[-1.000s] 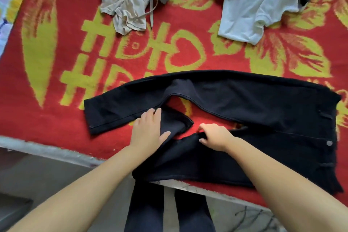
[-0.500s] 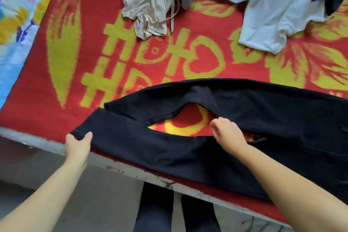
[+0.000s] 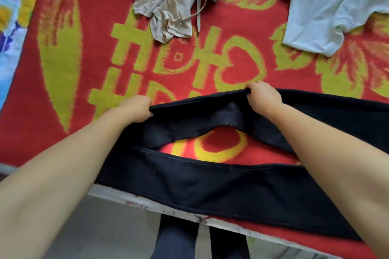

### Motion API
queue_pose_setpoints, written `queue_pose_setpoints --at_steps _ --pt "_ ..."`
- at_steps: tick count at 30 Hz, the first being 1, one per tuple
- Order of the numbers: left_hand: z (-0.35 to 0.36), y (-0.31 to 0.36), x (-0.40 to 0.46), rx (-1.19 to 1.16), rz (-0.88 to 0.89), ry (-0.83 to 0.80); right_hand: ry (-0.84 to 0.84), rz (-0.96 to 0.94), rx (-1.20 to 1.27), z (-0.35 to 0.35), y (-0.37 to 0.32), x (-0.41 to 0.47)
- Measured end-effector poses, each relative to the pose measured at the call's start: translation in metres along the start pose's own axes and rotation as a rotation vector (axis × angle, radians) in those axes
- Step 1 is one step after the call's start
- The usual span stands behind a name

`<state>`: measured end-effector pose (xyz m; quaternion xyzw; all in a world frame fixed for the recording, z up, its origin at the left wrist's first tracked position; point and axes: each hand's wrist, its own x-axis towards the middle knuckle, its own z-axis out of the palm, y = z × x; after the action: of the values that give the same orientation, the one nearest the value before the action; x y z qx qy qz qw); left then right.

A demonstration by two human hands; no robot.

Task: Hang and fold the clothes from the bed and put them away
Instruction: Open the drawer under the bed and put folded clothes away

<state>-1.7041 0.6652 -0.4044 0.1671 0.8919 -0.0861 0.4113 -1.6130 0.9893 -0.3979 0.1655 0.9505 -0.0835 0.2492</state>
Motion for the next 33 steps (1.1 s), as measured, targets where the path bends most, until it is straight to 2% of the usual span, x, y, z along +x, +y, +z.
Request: queue_pose_setpoints --at_steps 1,3,5,7,8,10,12,13,14,19,23,25,26,29,31,33 --pt "-0.018 -0.007 0.004 0.006 0.001 0.080 0.040 0.008 0.041 0.000 0.003 0.000" --pt "-0.050 -0.022 0.009 0.048 -0.024 0.352 0.092 0.003 0.201 0.001 0.004 -0.006" --pt "-0.070 -0.029 0.010 0.080 -0.022 0.612 0.117 -0.090 0.375 0.003 -0.006 -0.023" --pt "-0.067 -0.023 0.004 0.068 0.153 0.751 0.164 -0.271 0.381 0.014 -0.022 -0.052" --pt "-0.056 -0.016 -0.005 0.087 0.296 0.725 0.147 -0.337 0.335 0.025 -0.028 -0.069" --pt "-0.012 0.000 -0.028 0.190 0.498 0.443 -0.069 -0.356 0.107 0.049 -0.034 -0.104" --pt "0.039 0.004 -0.053 0.319 0.475 0.062 -0.387 -0.289 -0.128 0.071 -0.030 -0.132" --pt "0.059 0.000 -0.062 0.377 0.446 -0.060 -0.486 -0.243 -0.168 0.080 -0.025 -0.142" --pt "0.073 -0.008 -0.065 0.393 0.425 -0.102 -0.510 -0.200 -0.161 0.084 -0.020 -0.148" --pt "0.064 -0.059 -0.053 0.211 0.288 -0.051 -0.234 -0.170 0.055 0.079 -0.013 -0.140" --pt "0.034 -0.081 -0.036 0.413 0.214 -0.029 -0.318 -0.228 0.180 0.067 -0.017 -0.121" --pt "0.019 -0.074 -0.024 0.416 0.174 0.000 -0.226 -0.226 0.174 0.057 -0.017 -0.106" --pt "0.011 -0.067 -0.016 0.379 0.180 0.069 -0.126 -0.190 0.191 0.049 -0.015 -0.097" --pt "-0.016 -0.033 0.010 0.208 0.325 0.432 0.160 -0.044 0.254 0.021 0.013 -0.065" --pt "-0.034 -0.008 0.028 0.165 0.394 0.533 0.151 0.039 0.171 0.004 0.041 -0.043" --pt "-0.045 0.009 0.045 0.232 0.359 0.462 -0.028 0.129 0.074 -0.007 0.059 -0.025"
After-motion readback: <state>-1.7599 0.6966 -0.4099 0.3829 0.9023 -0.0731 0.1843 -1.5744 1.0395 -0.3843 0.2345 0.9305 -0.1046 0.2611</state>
